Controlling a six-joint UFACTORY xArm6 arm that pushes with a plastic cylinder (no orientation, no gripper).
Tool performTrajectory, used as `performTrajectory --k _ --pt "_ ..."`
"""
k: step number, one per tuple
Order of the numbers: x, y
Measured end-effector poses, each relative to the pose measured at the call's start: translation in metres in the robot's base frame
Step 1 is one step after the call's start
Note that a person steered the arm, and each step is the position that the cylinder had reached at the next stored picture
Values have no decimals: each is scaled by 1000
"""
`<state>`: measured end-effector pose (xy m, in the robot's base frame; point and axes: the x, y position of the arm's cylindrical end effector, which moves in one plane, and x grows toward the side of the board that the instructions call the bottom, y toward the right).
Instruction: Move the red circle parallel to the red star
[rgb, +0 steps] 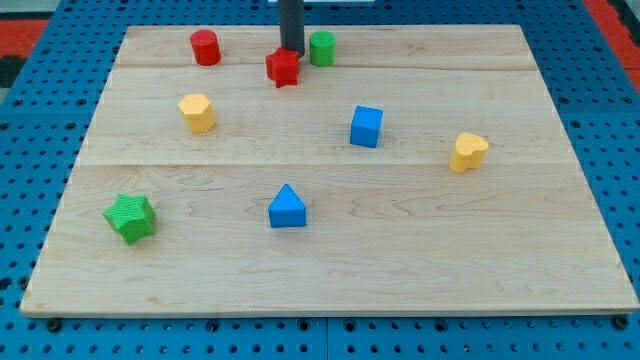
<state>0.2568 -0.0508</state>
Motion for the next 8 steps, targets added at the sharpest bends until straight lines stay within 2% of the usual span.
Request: performTrajectory --k 1,3,4,5,6,7,8 --pt "44 12" --pt "-48 -48" --pt "-64 -60" --pt "-51 -96" --pt "-26 -99" --pt "-27 -114" --pt "-45 -157"
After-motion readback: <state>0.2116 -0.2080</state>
